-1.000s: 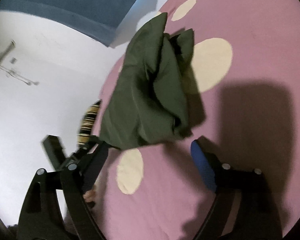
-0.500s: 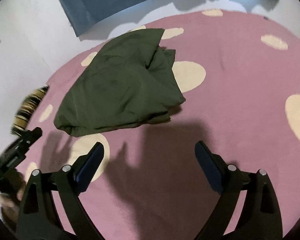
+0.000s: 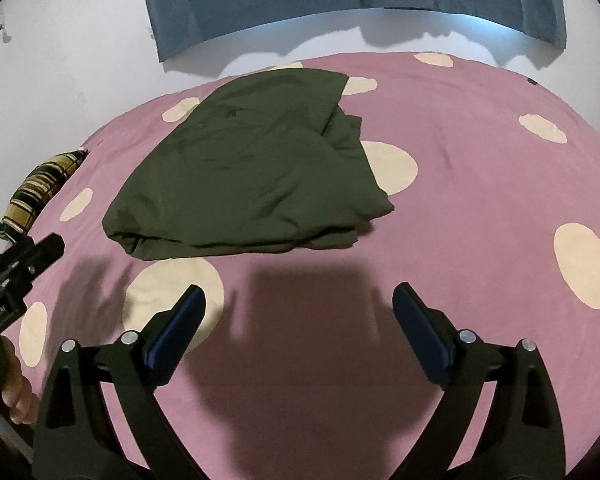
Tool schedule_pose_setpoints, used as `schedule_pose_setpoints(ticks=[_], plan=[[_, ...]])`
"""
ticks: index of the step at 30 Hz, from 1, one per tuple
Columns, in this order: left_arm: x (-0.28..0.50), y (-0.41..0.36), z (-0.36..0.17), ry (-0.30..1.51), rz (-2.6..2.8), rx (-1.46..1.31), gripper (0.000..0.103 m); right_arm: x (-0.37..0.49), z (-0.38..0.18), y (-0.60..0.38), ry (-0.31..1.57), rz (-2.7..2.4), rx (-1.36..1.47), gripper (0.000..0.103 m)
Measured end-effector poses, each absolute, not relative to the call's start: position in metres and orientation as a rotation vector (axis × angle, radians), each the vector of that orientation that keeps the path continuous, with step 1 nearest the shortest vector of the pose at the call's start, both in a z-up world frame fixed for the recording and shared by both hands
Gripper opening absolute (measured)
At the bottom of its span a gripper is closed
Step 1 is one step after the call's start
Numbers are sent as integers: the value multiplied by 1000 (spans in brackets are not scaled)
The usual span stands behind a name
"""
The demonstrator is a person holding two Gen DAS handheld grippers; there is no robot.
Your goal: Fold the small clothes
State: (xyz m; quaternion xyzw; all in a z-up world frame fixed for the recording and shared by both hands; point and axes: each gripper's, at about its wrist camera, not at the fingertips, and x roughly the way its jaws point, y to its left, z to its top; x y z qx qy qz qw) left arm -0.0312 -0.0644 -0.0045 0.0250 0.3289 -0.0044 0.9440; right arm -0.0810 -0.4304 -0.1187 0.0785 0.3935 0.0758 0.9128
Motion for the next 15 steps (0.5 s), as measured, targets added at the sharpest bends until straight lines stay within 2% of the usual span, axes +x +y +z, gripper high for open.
schedule_pose_setpoints(ticks=[15], plan=[[-30, -67, -9, 684, 29, 62, 88, -80, -122, -427, 822, 155, 151, 95]])
